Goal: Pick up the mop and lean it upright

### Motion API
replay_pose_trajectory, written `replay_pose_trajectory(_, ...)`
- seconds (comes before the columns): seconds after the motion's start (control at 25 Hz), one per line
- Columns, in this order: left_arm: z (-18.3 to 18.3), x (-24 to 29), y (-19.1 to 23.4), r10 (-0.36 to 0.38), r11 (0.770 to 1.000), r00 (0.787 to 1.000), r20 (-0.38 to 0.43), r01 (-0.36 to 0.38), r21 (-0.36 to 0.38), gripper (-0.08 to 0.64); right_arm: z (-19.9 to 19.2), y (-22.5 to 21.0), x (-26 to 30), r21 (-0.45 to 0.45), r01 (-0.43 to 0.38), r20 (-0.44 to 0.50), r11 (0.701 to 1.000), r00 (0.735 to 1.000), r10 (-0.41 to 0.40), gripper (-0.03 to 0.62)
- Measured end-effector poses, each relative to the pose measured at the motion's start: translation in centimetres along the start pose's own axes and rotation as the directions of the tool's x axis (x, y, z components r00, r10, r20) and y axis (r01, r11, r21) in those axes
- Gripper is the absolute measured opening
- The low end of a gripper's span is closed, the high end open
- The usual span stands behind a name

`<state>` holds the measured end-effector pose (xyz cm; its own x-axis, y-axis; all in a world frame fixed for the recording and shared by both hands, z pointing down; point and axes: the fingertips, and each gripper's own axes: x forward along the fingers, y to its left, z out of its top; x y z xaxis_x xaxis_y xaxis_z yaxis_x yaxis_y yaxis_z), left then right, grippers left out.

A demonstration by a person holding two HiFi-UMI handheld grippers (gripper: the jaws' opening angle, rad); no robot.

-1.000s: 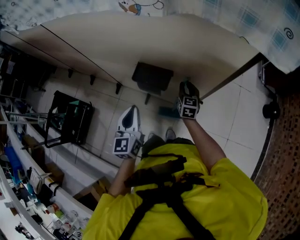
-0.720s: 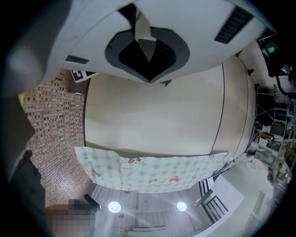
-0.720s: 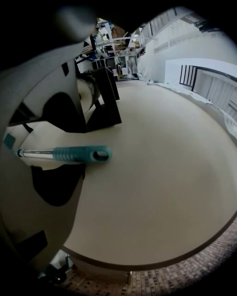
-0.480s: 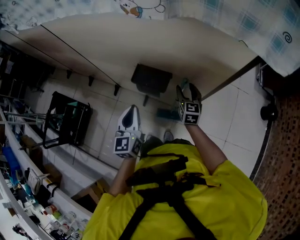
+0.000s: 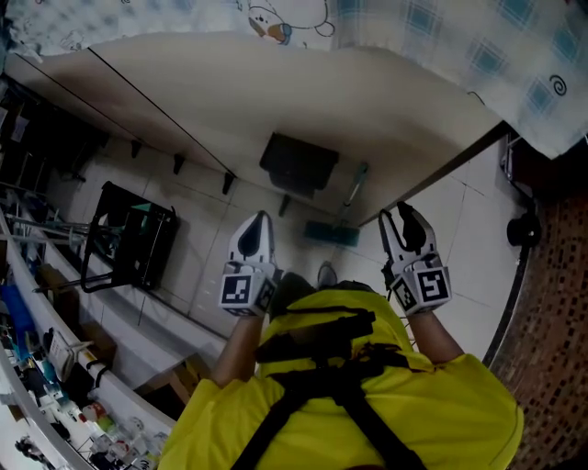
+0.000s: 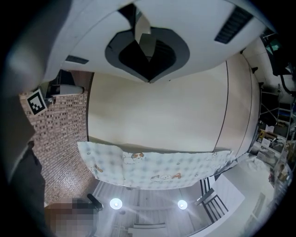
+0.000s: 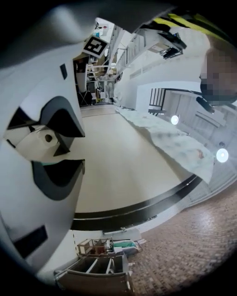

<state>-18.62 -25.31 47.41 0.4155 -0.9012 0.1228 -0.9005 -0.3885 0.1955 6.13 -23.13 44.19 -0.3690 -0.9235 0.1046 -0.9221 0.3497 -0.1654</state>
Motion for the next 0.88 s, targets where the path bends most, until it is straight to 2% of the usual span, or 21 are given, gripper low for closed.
replay_pose_trajectory(0.04, 0.4, -0.2, -0.1, 0.003, 1.0, 1.0, 0.005, -0.003, -0.003, 0.002, 0.8, 0.1, -0.5, 0.0, -0.002, 0.02, 1.0, 1.0, 0.002, 0.143)
replay_pose_trajectory(0.12, 1.1, -0.6, -0.1, 0.009, 1.0, 1.0, 0.026, -0.009, -0.009, 0.002, 1.7, 0.0, -1.0, -0.016, 0.003, 0.039, 1.0, 0.999, -0.003, 0.14)
replay_pose_trajectory(0.2, 1.6, -0.8, -0.2, 0.004, 1.0, 0.999, 0.041, -0.004, -0.006, 0.002, 1.9, -0.4, -0.9, -0.017, 0.013, 0.042, 1.0, 0.999, -0.012, 0.135)
replay_pose_trajectory(0.32, 1.9, -0.7, -0.8, -0.024, 1.0, 0.999, 0.048, 0.023, 0.007, 0.009, 1.6, -0.9, -0.5, -0.008, 0.027, 0.038, 1.0, 0.999, -0.027, 0.095)
replay_pose_trajectory(0.36, 1.9, -0.6, -1.0, -0.03, 0.999, 0.998, 0.046, 0.03, 0.011, 0.053, 1.5, -1.1, -0.4, -0.003, 0.027, 0.04, 1.0, 0.999, -0.027, 0.092)
replay_pose_trajectory(0.4, 2.0, -0.5, -1.2, -0.034, 0.999, 0.998, 0.045, 0.033, 0.016, 0.087, 1.4, -1.1, -0.4, 0.007, 0.025, 0.04, 1.0, 0.999, -0.025, 0.058)
replay_pose_trajectory(0.48, 2.2, -0.6, -1.5, -0.036, 0.999, 0.998, 0.051, 0.034, 0.025, 0.098, 1.2, -1.1, -0.3, 0.022, 0.018, 0.032, 1.0, 0.999, -0.018, 0.057)
replay_pose_trajectory(0.56, 2.1, -0.7, -1.8, -0.044, 0.999, 0.998, 0.052, 0.042, 0.028, 0.158, 1.0, -1.0, -0.3, 0.015, 0.01, 0.027, 1.0, 1.0, -0.01, 0.055)
replay_pose_trajectory(0.6, 1.9, -0.8, -2.0, -0.051, 0.998, 0.997, 0.05, 0.05, 0.025, 0.162, 0.8, -1.0, -0.2, 0.009, 0.008, 0.025, 1.0, 1.0, -0.008, 0.03)
replay_pose_trajectory(0.72, 1.2, -0.8, -2.4, -0.06, 0.998, 0.997, 0.04, 0.059, 0.02, 0.153, 0.5, -1.4, -0.2, 0.011, 0.01, 0.026, 1.0, 1.0, -0.011, 0.011)
replay_pose_trajectory(0.8, 1.3, -0.9, -2.5, -0.06, 0.998, 0.997, 0.041, 0.059, 0.019, 0.107, 0.4, -1.4, -0.2, 0.014, 0.014, 0.029, 1.0, 0.999, -0.015, 0.011)
replay_pose_trajectory(0.88, 1.8, -1.2, -2.5, -0.063, 0.998, 0.996, 0.057, 0.062, 0.011, 0.095, 0.4, -1.1, -0.5, 0.015, 0.017, 0.028, 1.0, 0.999, -0.017, 0.009)
